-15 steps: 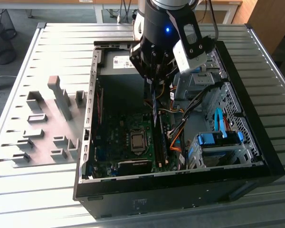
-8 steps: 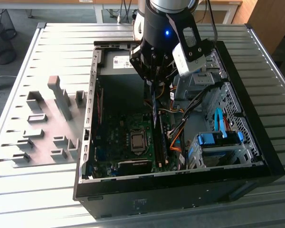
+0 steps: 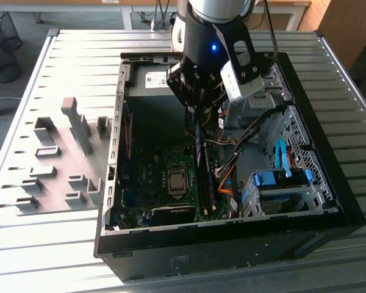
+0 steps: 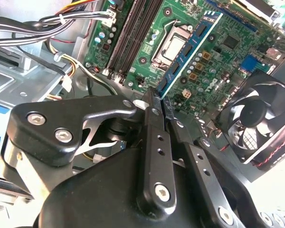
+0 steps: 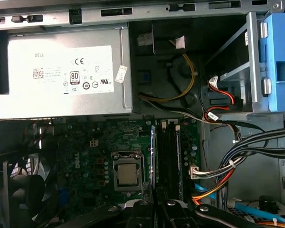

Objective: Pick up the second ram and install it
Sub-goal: 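Insert the second ram into the second slot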

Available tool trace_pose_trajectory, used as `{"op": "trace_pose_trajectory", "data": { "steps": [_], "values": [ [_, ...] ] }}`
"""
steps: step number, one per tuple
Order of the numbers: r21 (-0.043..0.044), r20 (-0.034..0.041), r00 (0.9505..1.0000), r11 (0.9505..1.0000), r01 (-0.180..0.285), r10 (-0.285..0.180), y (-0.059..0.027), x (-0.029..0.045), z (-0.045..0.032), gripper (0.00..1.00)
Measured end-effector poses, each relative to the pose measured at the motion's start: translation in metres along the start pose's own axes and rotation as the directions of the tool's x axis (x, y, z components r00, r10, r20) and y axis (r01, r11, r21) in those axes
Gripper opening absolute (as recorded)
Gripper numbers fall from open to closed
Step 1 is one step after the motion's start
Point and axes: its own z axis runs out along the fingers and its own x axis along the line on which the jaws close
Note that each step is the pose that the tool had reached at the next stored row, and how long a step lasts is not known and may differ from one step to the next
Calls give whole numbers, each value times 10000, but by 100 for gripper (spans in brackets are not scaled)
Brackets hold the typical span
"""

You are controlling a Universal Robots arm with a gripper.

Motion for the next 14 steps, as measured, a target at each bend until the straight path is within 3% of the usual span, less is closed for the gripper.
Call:
{"op": "trace_pose_trajectory", "data": {
  "steps": [14],
  "values": [
    [-14, 0, 10000, 10000, -1, 1, -1, -1, 38, 14]
  ]
}}
